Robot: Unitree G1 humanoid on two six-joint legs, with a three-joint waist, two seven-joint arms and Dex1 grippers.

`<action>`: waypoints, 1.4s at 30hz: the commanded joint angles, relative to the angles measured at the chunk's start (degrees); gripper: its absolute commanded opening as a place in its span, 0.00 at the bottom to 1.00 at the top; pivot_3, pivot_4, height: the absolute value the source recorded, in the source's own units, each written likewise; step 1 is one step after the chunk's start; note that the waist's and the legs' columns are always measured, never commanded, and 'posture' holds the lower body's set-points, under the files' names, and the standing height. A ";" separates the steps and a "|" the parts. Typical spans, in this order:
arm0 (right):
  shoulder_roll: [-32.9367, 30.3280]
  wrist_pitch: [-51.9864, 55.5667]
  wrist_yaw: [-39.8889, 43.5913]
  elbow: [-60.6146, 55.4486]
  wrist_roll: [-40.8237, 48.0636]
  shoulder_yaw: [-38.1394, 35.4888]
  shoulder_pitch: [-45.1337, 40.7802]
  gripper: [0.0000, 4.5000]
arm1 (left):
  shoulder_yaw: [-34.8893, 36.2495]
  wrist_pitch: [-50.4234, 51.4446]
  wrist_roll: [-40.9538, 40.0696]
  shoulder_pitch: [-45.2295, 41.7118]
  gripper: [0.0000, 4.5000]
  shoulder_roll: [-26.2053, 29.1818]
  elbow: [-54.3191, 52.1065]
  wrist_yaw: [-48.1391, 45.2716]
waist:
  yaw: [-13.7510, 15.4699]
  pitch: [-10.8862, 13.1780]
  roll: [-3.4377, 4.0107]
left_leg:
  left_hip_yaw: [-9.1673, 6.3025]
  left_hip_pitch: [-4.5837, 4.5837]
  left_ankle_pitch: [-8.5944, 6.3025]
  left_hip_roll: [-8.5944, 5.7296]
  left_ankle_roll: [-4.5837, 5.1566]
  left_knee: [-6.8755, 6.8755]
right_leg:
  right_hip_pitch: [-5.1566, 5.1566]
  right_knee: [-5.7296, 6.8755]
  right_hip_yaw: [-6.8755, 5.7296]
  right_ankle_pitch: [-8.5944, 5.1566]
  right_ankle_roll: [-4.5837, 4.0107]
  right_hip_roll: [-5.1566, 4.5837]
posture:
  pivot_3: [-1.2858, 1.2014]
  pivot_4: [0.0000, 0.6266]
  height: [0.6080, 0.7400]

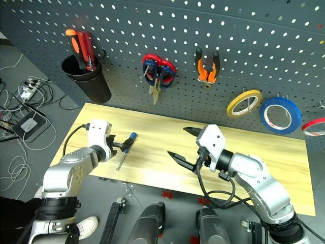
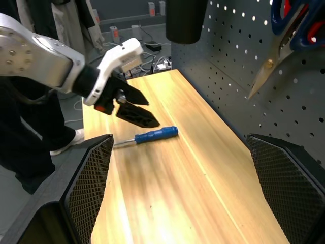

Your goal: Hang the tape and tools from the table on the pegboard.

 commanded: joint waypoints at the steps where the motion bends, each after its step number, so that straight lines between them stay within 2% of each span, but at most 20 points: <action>1: 0.50 1.52 -0.65 -2.96 0.81 -0.21 -0.38 1.00 | -1.62 -0.49 1.07 -1.42 1.00 1.74 3.22 -2.27 | 0.00 0.84 -0.12 | 0.01 -0.02 -0.03 -0.06 0.05 0.03 | -0.16 0.34 0.01 0.00 0.00 0.00 | 0.52 0.75 1.00; 6: 1.36 3.97 -2.13 -3.82 1.44 -0.89 -0.38 1.00 | -3.99 -1.33 2.67 -2.35 1.00 2.67 6.11 -3.55 | 0.00 2.57 -0.19 | -0.10 -0.66 -0.05 -0.21 0.09 0.19 | -0.84 0.83 0.02 0.00 0.00 -0.05 | 0.51 0.78 1.00; 13: 2.31 5.48 -3.13 -4.27 1.38 -1.28 -0.12 1.00 | -5.57 -2.10 5.28 -3.57 1.00 2.73 8.39 -3.08 | -0.04 4.19 -0.19 | -0.15 -0.64 -0.05 -0.39 0.09 0.35 | -0.83 0.76 -0.09 0.00 0.00 -0.12 | 0.51 0.83 1.00; 17: 2.75 5.50 -3.28 -3.44 1.23 -1.79 -0.20 1.00 | -5.43 -2.40 6.10 -4.37 0.80 3.26 9.26 -3.50 | -0.09 4.52 -0.14 | -0.12 -0.65 -0.05 -0.45 0.09 0.63 | -0.82 0.79 -0.08 0.00 0.00 -0.14 | 0.51 0.83 1.00; 27: 3.40 4.77 -3.58 -2.58 0.50 -2.05 0.01 1.00 | -5.14 -3.55 6.96 -4.94 0.16 3.34 10.48 -3.54 | -0.09 4.87 -0.17 | -0.13 -0.66 -0.05 -0.47 0.10 0.62 | -0.83 0.75 -0.10 0.00 0.00 -0.18 | 0.51 0.80 1.00; 28: 3.37 4.69 -3.54 -2.61 0.44 -2.06 0.10 1.00 | -5.14 -3.57 7.01 -4.94 0.12 3.33 10.49 -3.54 | -0.09 4.87 -0.16 | -0.13 -0.66 -0.05 -0.46 0.10 0.61 | -0.84 0.74 -0.10 0.00 0.00 -0.18 | 0.51 0.80 1.00; 36: 3.54 2.58 -2.22 -2.69 1.34 -3.01 1.11 1.00 | -6.13 -7.05 8.60 -5.46 0.12 3.40 10.20 -3.76 | -0.10 4.85 -0.18 | -0.13 -0.68 -0.05 -0.46 0.09 0.59 | -0.86 0.67 -0.17 0.00 0.00 -0.28 | 0.51 0.71 1.00; 37: 3.65 2.15 -1.95 -2.55 1.55 -3.24 1.23 1.00 | -6.15 -7.34 8.67 -5.25 0.12 3.36 9.89 -3.79 | -0.10 4.85 -0.18 | -0.13 -0.68 -0.05 -0.46 0.09 0.59 | -0.86 0.66 -0.19 0.00 0.01 -0.30 | 0.51 0.68 1.00; 42: 4.07 1.10 0.72 -3.72 7.31 -7.72 3.41 1.00 | -9.56 -12.40 10.88 0.14 0.12 5.68 0.66 -6.71 | -0.27 4.52 -0.35 | -0.13 -0.71 -0.04 -0.42 0.07 0.53 | -0.93 0.63 -0.37 0.00 0.01 -0.42 | 0.51 0.59 1.00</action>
